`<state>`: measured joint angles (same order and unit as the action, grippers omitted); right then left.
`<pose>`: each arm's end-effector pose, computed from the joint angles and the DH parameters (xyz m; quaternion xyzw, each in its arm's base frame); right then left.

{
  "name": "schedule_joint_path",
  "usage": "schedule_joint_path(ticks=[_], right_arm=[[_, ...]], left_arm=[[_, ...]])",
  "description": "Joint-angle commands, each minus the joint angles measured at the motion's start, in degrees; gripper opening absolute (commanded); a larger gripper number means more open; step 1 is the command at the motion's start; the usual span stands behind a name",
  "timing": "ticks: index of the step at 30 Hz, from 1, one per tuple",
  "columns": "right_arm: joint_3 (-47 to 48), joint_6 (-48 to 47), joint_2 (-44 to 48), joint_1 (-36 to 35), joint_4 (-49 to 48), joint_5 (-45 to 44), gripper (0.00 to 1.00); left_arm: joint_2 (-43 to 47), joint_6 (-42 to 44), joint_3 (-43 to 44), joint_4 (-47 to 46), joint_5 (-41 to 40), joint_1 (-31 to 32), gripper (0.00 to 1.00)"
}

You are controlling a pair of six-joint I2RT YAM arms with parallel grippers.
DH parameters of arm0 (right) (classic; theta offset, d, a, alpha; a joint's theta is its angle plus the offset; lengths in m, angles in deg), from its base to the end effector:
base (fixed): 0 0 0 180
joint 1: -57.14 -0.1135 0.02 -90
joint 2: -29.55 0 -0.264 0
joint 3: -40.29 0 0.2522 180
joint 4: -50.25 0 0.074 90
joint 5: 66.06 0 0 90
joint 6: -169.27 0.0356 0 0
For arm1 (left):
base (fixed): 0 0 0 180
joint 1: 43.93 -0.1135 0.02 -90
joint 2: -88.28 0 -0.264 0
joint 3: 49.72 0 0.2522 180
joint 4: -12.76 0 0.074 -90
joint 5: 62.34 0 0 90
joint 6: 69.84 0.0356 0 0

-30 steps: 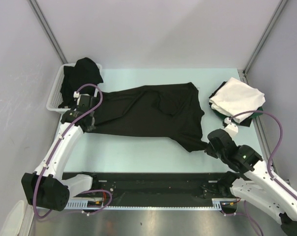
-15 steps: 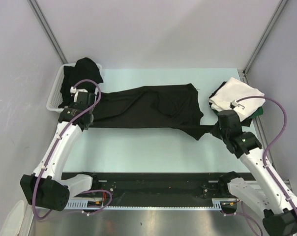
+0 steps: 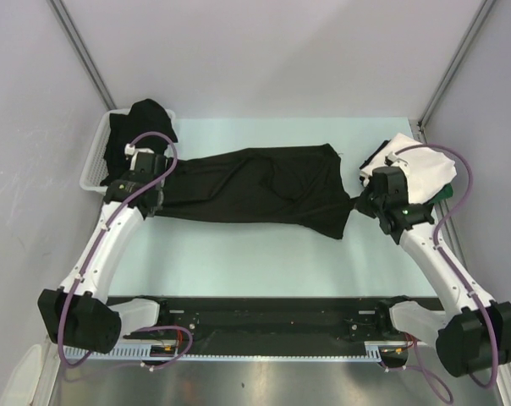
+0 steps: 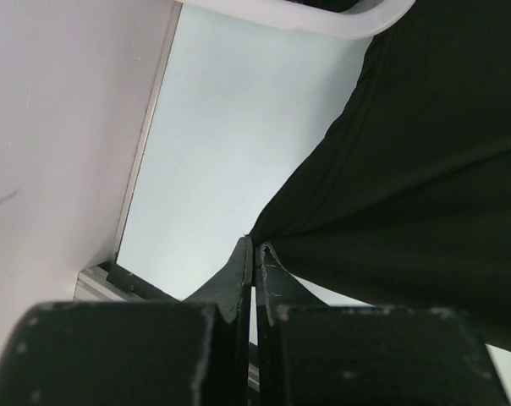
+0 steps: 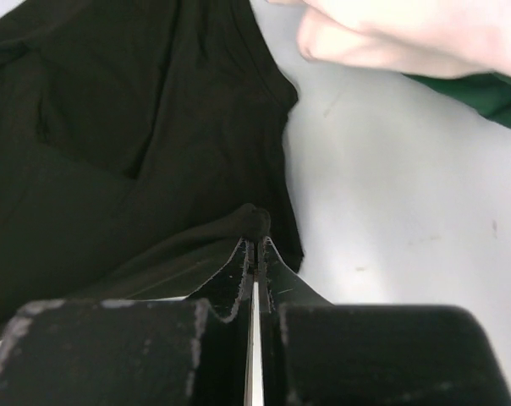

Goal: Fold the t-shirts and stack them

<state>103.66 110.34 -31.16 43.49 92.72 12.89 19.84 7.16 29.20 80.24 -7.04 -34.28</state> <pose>0.2217 0.0468 0.2857 0.1769 0.8848 0.0800 0.4236 0.2274 -0.0181 0.3183 -0.1114 0.9123 0.2271 0.3220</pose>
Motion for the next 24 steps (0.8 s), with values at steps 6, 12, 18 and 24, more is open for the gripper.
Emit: schedule_joint_path(ticks=[6,12,18,24], right_arm=[[6.99,-2.77,-7.75,1.78,-10.86,2.17,0.0],[10.42,-4.79,-13.46,4.42,-13.41,4.45,0.0],[13.41,-6.37,-18.83,6.79,-15.08,6.47,0.0],[16.75,-7.34,-24.09,7.41,-16.67,8.32,0.0]], left_arm=[[-4.49,1.92,3.03,-4.67,-3.36,-0.68,0.0],[-9.42,3.15,5.93,-6.78,-3.79,-1.3,0.0],[-16.63,3.67,10.5,-7.92,-4.5,-1.56,0.0],[-23.82,4.55,15.25,-8.28,-4.41,-1.65,0.0]])
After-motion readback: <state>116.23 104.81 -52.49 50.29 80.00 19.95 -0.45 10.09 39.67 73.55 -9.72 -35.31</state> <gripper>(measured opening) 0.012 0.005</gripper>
